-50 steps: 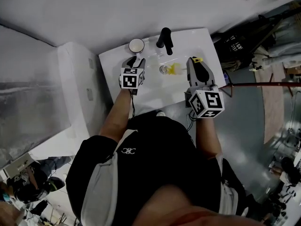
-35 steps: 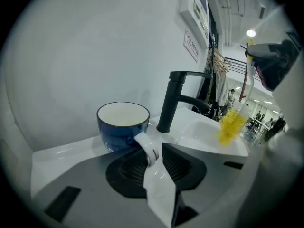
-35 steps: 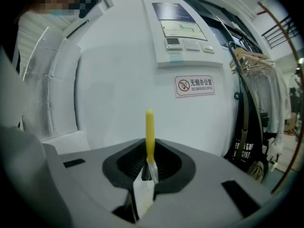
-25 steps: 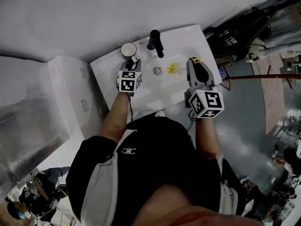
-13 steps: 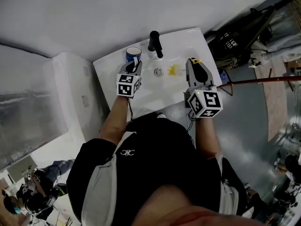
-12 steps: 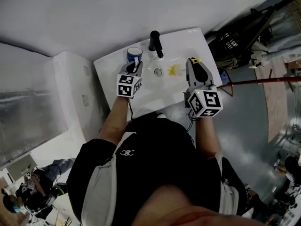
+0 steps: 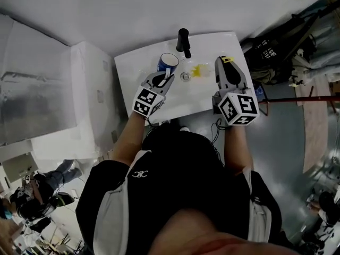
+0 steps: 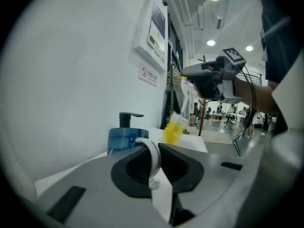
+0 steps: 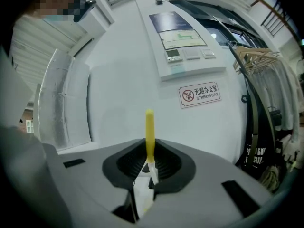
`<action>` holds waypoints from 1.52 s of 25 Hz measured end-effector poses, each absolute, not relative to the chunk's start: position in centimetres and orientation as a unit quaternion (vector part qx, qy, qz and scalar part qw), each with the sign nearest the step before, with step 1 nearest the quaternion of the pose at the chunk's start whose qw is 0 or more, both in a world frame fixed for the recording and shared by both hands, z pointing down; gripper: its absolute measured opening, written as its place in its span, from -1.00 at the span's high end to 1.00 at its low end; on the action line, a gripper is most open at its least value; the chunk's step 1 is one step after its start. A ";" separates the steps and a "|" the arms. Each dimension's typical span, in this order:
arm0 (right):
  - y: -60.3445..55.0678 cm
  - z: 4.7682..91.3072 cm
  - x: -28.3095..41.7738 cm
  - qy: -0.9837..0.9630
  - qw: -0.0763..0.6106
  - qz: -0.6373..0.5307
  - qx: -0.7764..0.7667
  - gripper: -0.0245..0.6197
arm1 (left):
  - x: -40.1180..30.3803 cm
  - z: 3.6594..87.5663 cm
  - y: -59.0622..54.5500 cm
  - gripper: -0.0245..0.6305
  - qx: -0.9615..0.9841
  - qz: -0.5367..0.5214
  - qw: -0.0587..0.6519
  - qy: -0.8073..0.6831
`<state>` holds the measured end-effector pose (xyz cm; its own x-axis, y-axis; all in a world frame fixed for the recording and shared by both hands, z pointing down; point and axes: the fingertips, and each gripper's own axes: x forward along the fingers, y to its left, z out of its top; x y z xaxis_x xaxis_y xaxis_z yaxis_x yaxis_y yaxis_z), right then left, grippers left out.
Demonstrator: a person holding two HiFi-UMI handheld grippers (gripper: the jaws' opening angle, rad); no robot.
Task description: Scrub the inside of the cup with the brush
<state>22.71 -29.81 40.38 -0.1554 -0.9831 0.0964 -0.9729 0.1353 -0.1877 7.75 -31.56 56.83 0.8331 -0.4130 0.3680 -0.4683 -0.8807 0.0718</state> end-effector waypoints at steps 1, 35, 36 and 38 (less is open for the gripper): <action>-29.8 40.0 23.0 0.754 0.031 -0.105 -0.648 0.76 | 7.9 56.8 -30.9 0.78 0.955 0.179 0.073 -0.224; -32.8 37.6 17.4 0.812 0.113 -0.196 -0.538 0.76 | 8.6 54.5 -24.8 0.78 0.965 0.172 0.007 -0.200; -33.3 38.0 17.0 0.813 0.106 -0.202 -0.536 0.76 | 8.7 54.3 -24.8 0.78 0.965 0.170 0.004 -0.199; -34.3 38.9 16.5 0.813 0.094 -0.213 -0.533 0.76 | 8.7 54.1 -24.8 0.78 0.965 0.172 0.000 -0.198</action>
